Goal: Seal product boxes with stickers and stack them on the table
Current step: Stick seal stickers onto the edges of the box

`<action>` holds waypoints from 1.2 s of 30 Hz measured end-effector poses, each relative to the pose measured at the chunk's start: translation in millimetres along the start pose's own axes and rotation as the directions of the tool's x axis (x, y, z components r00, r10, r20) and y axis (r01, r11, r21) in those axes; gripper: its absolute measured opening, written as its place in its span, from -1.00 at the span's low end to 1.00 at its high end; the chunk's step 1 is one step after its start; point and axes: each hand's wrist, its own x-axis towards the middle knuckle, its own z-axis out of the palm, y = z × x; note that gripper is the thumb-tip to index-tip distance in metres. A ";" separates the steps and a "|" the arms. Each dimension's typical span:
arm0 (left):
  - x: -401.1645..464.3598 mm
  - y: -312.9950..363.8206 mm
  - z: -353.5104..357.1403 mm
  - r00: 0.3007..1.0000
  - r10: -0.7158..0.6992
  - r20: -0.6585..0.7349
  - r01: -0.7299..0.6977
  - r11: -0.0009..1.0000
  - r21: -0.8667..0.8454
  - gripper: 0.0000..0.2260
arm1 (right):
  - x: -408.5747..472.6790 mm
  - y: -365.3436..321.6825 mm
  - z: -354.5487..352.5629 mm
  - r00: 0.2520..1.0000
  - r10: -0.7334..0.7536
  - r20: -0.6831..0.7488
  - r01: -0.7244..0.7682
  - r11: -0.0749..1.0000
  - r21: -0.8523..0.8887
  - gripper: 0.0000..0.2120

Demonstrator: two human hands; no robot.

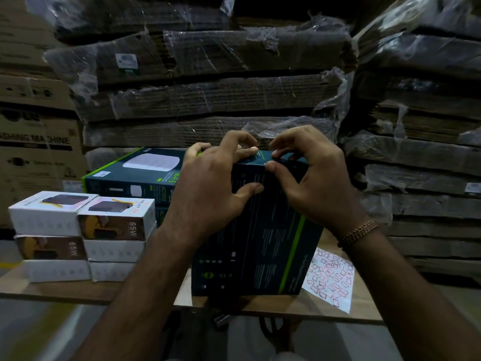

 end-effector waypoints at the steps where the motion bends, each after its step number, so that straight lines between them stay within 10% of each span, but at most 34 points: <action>1: 0.2 -0.6 0.0 1.000 0.003 0.001 -0.003 1.000 -0.001 -0.39 | 1.0 0.7 0.3 1.000 -0.015 0.015 0.015 1.000 -0.023 -0.73; 23: -6.4 -24.9 12.8 0.984 0.166 -0.063 -0.160 0.982 0.096 -0.49 | -31.7 16.8 3.9 0.997 -0.071 0.042 0.080 0.964 -0.253 -0.59; 36: -24.5 -23.1 21.8 0.900 -0.195 -0.389 0.168 0.980 -0.102 -0.49 | -37.3 24.1 -12.5 0.983 0.129 -0.130 -0.154 0.967 -0.202 -0.48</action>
